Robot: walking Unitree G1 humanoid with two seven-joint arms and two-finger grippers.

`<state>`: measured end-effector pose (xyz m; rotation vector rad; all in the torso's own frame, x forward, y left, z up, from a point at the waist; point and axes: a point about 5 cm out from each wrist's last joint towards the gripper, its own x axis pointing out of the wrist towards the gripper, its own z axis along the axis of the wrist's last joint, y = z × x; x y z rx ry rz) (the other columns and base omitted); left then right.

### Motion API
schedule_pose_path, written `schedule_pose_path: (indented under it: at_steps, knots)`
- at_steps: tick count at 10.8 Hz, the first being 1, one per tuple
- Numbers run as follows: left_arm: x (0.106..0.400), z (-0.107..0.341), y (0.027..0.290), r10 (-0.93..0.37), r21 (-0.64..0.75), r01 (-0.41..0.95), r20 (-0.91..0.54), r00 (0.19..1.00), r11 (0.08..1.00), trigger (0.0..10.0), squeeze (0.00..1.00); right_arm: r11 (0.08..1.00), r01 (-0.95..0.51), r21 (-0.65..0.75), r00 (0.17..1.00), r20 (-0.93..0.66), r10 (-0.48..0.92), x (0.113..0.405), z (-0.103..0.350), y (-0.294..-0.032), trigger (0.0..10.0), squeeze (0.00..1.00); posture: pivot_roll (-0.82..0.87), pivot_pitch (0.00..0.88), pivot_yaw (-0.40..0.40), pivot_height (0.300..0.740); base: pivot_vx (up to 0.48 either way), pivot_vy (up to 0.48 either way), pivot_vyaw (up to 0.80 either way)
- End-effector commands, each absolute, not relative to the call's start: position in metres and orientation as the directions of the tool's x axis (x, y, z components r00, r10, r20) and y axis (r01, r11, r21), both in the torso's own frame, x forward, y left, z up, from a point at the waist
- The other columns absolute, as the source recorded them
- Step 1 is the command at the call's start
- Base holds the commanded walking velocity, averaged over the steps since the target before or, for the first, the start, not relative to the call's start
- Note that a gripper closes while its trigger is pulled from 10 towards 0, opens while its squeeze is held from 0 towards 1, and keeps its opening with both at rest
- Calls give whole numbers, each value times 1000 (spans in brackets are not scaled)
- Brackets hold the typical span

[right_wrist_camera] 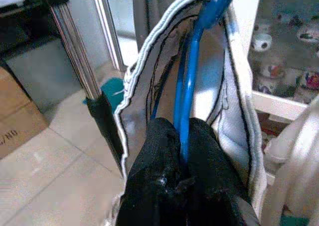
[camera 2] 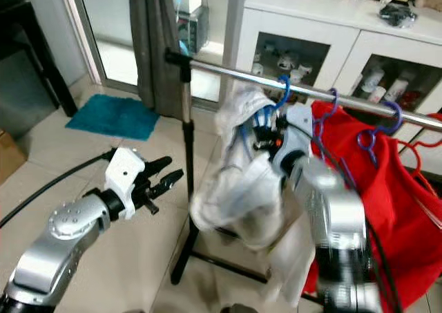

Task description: Hang hanger

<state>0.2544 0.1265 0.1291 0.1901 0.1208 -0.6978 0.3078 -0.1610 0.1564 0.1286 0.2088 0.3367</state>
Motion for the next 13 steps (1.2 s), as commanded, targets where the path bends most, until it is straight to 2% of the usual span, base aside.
schedule_pose_path:
  at_steps: [1, 4, 6, 7, 8, 9, 13]
  knots:
    - [254, 134, 126, -615, 152, 633, -151, 774, 759, 10000, 0, 940, -318, 124, 944, -52, 327, 306, 182, -163, 0, 0, -21, 0, -39, 740, 0, 0, 0]
    - [257, 135, 127, -597, 172, 615, -150, 788, 769, 10000, 0, 946, -322, -40, 947, 1, 322, 297, 190, -158, 0, 0, -17, 0, -41, 740, 0, 0, 0]
    - [255, 133, 129, -580, 162, 600, -157, 799, 783, 10000, 0, 944, -320, -81, 946, -82, 313, 287, 171, -157, 0, 0, -16, 0, -47, 740, 0, 0, 0]
    - [255, 130, 131, -559, 149, 581, -167, 812, 800, 10000, 0, 951, -308, -30, 946, -116, 303, 281, 162, -155, 0, 0, -17, 0, -49, 740, 0, 0, 0]
    - [255, 125, 134, -535, 143, 561, -187, 824, 815, 10000, 0, 962, -251, 109, 950, -161, 267, 271, 146, -153, 0, 0, -18, 0, -54, 740, 0, 0, 0]
    - [254, 124, 135, -529, 138, 555, -184, 828, 820, 10000, 0, 959, -229, 168, 946, -193, 259, 264, 136, -148, 0, 0, -20, 0, -55, 740, 0, 0, 0]
    - [257, 127, 133, -531, 135, 556, -181, 828, 820, 10000, 0, 955, -248, 163, 940, -196, 278, 260, 134, -148, 0, 0, -26, 0, -40, 740, 0, 0, 0]
